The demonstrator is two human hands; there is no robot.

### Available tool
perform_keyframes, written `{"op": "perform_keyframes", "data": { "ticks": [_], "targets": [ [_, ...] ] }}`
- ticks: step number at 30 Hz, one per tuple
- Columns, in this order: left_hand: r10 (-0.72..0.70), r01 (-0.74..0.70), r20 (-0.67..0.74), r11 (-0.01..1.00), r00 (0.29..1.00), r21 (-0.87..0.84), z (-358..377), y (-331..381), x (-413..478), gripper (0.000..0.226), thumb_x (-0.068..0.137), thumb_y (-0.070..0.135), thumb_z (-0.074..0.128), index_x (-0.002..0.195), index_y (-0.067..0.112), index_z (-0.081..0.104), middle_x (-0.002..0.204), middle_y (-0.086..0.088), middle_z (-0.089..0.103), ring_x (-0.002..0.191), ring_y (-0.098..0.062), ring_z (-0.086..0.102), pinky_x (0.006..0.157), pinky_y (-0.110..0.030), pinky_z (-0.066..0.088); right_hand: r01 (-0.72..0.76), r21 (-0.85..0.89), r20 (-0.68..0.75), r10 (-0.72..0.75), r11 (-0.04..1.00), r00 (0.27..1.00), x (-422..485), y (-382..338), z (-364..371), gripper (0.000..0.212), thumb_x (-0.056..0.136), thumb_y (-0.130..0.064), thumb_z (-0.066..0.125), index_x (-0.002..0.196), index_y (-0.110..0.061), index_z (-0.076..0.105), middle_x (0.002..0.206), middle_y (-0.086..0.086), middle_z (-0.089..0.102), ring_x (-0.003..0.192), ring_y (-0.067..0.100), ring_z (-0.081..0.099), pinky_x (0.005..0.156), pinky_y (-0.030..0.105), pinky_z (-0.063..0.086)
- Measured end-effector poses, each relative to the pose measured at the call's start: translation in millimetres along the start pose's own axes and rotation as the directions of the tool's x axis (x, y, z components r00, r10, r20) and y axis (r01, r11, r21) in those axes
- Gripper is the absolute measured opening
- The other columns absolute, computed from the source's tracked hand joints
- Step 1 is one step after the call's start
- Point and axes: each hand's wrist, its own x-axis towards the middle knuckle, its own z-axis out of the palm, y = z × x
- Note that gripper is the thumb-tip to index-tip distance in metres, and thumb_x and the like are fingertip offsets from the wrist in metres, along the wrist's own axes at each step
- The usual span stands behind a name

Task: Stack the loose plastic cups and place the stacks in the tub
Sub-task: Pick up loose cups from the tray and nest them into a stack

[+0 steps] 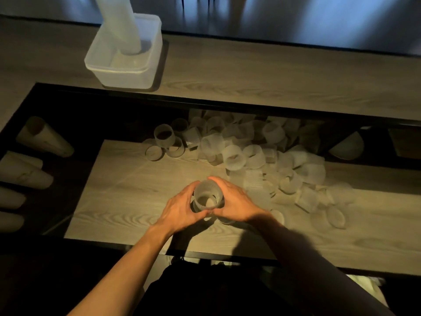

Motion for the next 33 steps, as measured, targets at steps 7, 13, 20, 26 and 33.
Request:
{"op": "perform_keyframes", "data": {
  "ticks": [7,13,20,26,33],
  "targets": [
    [-0.092,0.093,0.020,0.996,0.996,-0.012,15.0,-3.1,-4.4,0.087,0.072,0.056,0.080,0.142,0.037,0.032,0.124,0.012,0.061,0.110,-0.010,0.061,0.094,-0.033,0.053,-0.007,-0.018,0.033,0.007,1.000,0.999,3.0,13.1,12.9,0.100,0.073,-0.044,0.084,0.152,-0.037,0.023,0.149,-0.006,0.043,0.135,0.014,0.043,0.111,0.042,0.041],
    [-0.119,0.119,0.000,0.992,0.993,0.044,10.3,-6.8,-6.7,0.086,0.074,0.052,0.081,0.143,0.033,0.034,0.123,0.007,0.064,0.109,-0.014,0.063,0.092,-0.032,0.052,0.023,-0.055,0.075,-0.019,0.998,0.997,12.9,12.5,18.1,0.100,0.073,-0.040,0.084,0.151,-0.036,0.022,0.150,-0.004,0.044,0.134,0.017,0.044,0.108,0.043,0.043],
    [-0.119,0.119,0.007,0.991,0.993,0.069,13.3,-11.9,-12.5,0.086,0.074,0.056,0.080,0.145,0.032,0.035,0.137,0.010,0.054,0.116,-0.011,0.057,0.094,-0.028,0.048,0.010,-0.056,0.090,-0.005,0.998,0.996,10.1,13.1,28.1,0.107,0.076,-0.044,0.084,0.155,-0.035,0.012,0.148,0.002,0.049,0.132,0.021,0.049,0.106,0.037,0.042],
    [-0.165,0.164,0.046,0.986,0.985,0.018,23.7,-29.0,-14.7,0.085,0.071,0.060,0.081,0.141,0.041,0.037,0.137,0.018,0.053,0.121,-0.005,0.054,0.098,-0.028,0.047,-0.041,-0.070,0.083,0.047,0.997,0.995,7.9,17.7,48.9,0.091,0.076,-0.042,0.081,0.147,-0.032,0.025,0.143,-0.001,0.051,0.129,0.021,0.051,0.103,0.041,0.046],
    [-0.165,0.165,0.002,0.984,0.986,-0.075,26.0,-29.1,-11.4,0.079,0.065,0.060,0.085,0.130,0.053,0.041,0.116,0.033,0.058,0.112,0.003,0.056,0.094,-0.027,0.049,-0.059,0.015,0.021,0.059,0.998,0.998,12.7,21.1,59.7,0.089,0.072,-0.049,0.084,0.140,-0.036,0.028,0.132,-0.002,0.060,0.119,0.021,0.059,0.094,0.042,0.052]
  ]
}}
